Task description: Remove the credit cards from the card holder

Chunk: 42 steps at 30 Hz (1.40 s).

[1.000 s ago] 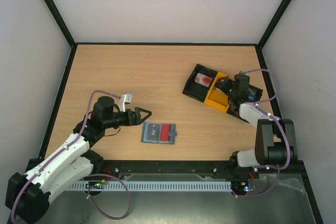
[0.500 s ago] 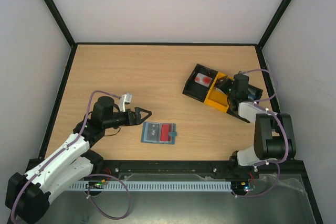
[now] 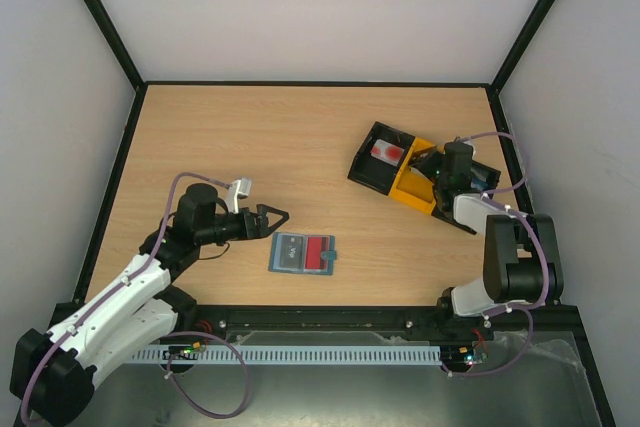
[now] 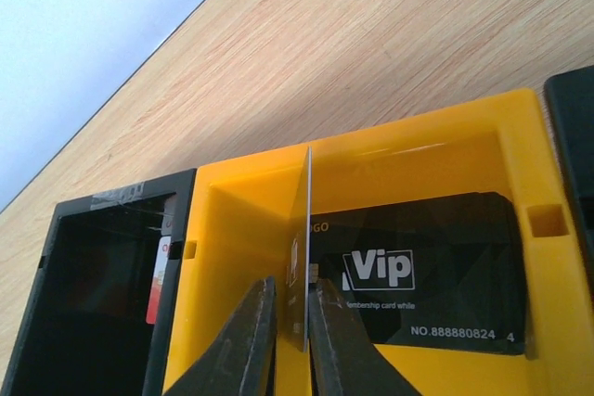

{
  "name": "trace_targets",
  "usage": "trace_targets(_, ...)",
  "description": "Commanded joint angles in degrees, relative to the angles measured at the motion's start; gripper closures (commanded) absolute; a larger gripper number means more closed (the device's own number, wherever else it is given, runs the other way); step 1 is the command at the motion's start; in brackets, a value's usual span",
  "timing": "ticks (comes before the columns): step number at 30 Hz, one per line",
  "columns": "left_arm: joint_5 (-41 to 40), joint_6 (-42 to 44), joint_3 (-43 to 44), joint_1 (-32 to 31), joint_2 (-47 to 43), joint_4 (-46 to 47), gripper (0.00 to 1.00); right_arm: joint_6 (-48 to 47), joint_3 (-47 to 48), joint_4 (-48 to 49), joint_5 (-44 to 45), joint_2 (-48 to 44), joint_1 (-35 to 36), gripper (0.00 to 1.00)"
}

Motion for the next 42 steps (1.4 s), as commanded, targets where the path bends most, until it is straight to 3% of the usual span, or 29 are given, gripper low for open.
trace_targets(1,-0.17,-0.05,1.03,0.28,-0.27,-0.41,0.00,0.10,1.81,-2.71,3.32,0.29,-0.33,0.88)
trace_targets(6,-0.66,-0.41,0.42,0.28,-0.16,-0.22,0.00,1.07,4.01,-8.56,6.44,-0.66,-0.31,0.78)
trace_targets(12,-6.64,-1.33,-0.32,0.28,2.85,-2.38,0.00,2.15,6.69,-14.66,8.04,-1.87,-0.36,0.67)
trace_targets(18,-3.49,0.37,-0.82,0.20,11.26,-1.72,0.00,6.41,12.15,-26.75,9.76,-1.42,-0.27,0.59)
trace_targets(26,1.28,0.15,-3.73,-0.57,16.44,5.13,0.06,9.15,11.77,-31.99,2.65,-5.89,0.79,0.57)
trace_targets(38,6.29,-6.30,-6.17,-1.79,18.96,14.98,0.17,8.83,5.77,-37.01,-1.60,-20.19,12.40,0.58)
trace_targets(42,9.02,-10.52,-7.97,-2.59,20.44,22.36,0.20,11.40,0.45,-35.84,-5.69,-26.46,15.77,0.59)
